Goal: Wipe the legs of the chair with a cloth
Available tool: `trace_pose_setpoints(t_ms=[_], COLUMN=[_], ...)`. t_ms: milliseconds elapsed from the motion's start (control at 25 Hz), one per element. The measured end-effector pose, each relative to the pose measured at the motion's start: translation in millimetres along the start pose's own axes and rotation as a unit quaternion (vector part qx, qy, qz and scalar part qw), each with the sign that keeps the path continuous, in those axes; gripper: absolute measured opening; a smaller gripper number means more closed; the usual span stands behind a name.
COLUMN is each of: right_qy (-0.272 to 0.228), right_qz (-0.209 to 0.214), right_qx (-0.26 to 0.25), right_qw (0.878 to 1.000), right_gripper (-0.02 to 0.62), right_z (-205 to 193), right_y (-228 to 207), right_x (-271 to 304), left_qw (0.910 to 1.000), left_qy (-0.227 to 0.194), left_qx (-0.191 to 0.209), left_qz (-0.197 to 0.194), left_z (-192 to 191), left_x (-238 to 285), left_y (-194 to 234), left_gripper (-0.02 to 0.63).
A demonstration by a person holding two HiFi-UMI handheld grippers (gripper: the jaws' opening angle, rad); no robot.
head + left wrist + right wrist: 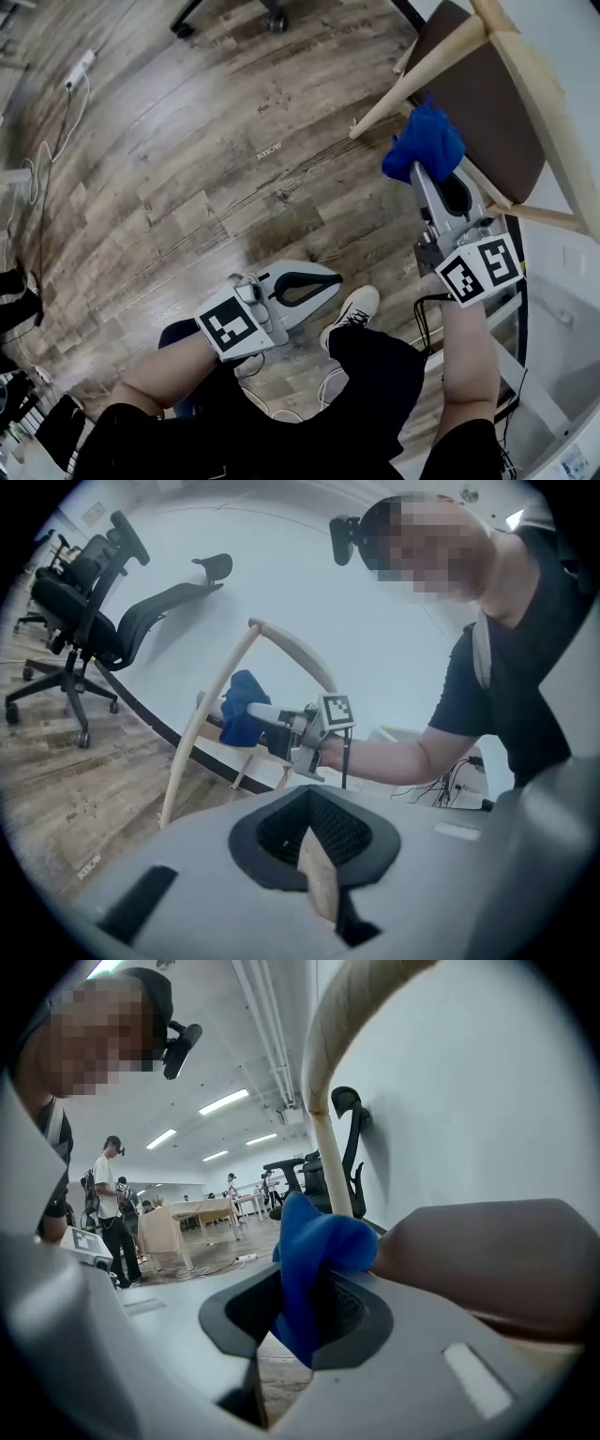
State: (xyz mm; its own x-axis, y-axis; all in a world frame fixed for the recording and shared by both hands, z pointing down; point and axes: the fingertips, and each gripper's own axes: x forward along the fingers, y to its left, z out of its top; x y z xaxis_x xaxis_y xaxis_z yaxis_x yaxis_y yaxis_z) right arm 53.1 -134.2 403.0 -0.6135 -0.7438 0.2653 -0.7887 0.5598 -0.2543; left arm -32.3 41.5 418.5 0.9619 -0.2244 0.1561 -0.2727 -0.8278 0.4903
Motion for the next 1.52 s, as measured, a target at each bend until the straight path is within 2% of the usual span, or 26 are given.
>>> trace_pose_setpoints(t_ms=[120, 360, 640, 880, 1280, 1520], right_qy=[-0.008, -0.009, -0.014, -0.013, 0.021, 0.074], right_qz=[-0.005, -0.017, -0.027, -0.028, -0.038, -0.053], right_qx=[0.002, -0.018, -0.011, -0.012, -0.008, -0.012], right_qw=[1.000, 1.000, 0.999, 0.999, 0.999, 0.996], right_gripper=[0.091, 0.089, 0.089, 0.089, 0.089, 0.089], right_z=[-16, -55, -87, -113, -165, -225], right_y=[-19, -44, -71, -81, -107, -134], right_x=[18, 44, 68, 88, 116, 133], left_qw=[0.9996, 0.9994, 0.9986, 0.9990, 0.9995, 0.9997], left_qy=[-0.026, -0.031, -0.034, -0.026, -0.022, -0.007], left_qx=[-0.002, -0.003, 0.021, 0.027, 0.020, 0.020], left_qz=[-0.009, -0.016, -0.037, -0.026, -0.001, 0.012], left_z=[11, 20, 27, 24, 23, 12], left_x=[6, 9, 14, 6, -3, -6], left_y=[22, 62, 69, 76, 84, 91], left_gripper=[0.005, 0.005, 0.006, 0.006, 0.005, 0.005])
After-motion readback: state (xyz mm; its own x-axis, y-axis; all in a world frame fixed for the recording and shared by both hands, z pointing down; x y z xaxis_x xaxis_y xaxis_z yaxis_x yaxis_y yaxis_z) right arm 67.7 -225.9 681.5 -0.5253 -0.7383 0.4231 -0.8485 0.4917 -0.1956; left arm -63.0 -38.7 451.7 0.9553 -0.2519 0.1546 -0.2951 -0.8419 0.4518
